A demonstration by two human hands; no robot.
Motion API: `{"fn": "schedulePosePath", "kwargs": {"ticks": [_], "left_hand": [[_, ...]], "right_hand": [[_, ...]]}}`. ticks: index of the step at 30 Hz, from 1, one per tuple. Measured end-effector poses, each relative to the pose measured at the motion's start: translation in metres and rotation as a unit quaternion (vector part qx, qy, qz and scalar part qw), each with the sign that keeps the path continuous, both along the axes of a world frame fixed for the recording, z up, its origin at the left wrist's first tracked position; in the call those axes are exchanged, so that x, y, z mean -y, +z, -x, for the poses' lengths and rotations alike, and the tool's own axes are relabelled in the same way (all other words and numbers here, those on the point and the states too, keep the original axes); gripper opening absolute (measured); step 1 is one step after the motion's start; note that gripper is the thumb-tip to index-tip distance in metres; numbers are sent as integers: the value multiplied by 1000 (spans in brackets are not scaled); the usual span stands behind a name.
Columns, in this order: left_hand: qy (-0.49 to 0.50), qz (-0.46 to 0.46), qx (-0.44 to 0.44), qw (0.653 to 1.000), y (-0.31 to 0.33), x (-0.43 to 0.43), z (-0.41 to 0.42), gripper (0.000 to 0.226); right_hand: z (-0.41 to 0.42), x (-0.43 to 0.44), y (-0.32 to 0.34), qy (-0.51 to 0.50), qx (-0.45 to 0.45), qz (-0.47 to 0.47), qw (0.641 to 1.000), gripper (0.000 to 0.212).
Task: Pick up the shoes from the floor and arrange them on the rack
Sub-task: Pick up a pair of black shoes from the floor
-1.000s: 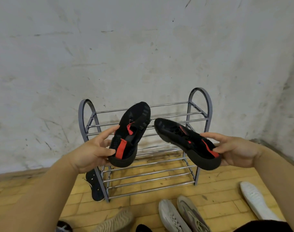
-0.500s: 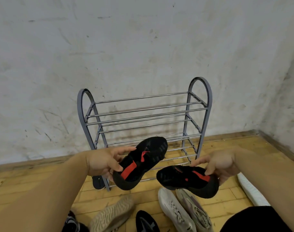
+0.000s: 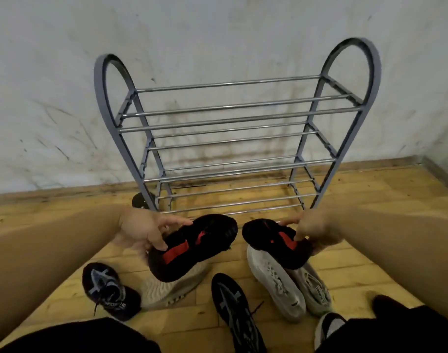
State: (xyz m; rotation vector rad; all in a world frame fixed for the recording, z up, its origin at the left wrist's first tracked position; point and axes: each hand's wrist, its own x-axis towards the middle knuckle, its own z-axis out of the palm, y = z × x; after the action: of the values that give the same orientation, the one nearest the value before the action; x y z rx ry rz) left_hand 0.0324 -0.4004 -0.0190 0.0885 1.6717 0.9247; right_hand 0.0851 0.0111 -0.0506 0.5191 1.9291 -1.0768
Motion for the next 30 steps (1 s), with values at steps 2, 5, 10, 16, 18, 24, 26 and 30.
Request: {"fn": "schedulePosePath", "kwargs": {"ticks": [2,5,10,16,18,24,26,30], "left_hand": [[56,0,13,998,-23,16,-4,82],[113,-18,-8,993,-64,33,-10,79],[239,-63,-6,969,-154,46,-11,87],[388,-95,-54,915,-223,32,17,93],[402,-96,-77,907,-237,27,34,93],[265,93,-242,929,-261,17,51,77],[183,147,-284,930,-265,24,43,87],[75,206,-333,917,-268,35,38,88]], "right_hand": [[9,16,-24,-17,-7,33,999,72],[22,42,-73,-39,-30,59,997,73],[45,87,-148,-77,-93,71,990,76],[85,137,-195,-62,-215,39,974,71],[101,148,-207,-42,-249,19,967,67],[116,159,-243,43,-261,-72,962,69],[114,158,-248,98,-257,-109,955,88],[111,161,-250,182,-292,-165,924,106]]}}
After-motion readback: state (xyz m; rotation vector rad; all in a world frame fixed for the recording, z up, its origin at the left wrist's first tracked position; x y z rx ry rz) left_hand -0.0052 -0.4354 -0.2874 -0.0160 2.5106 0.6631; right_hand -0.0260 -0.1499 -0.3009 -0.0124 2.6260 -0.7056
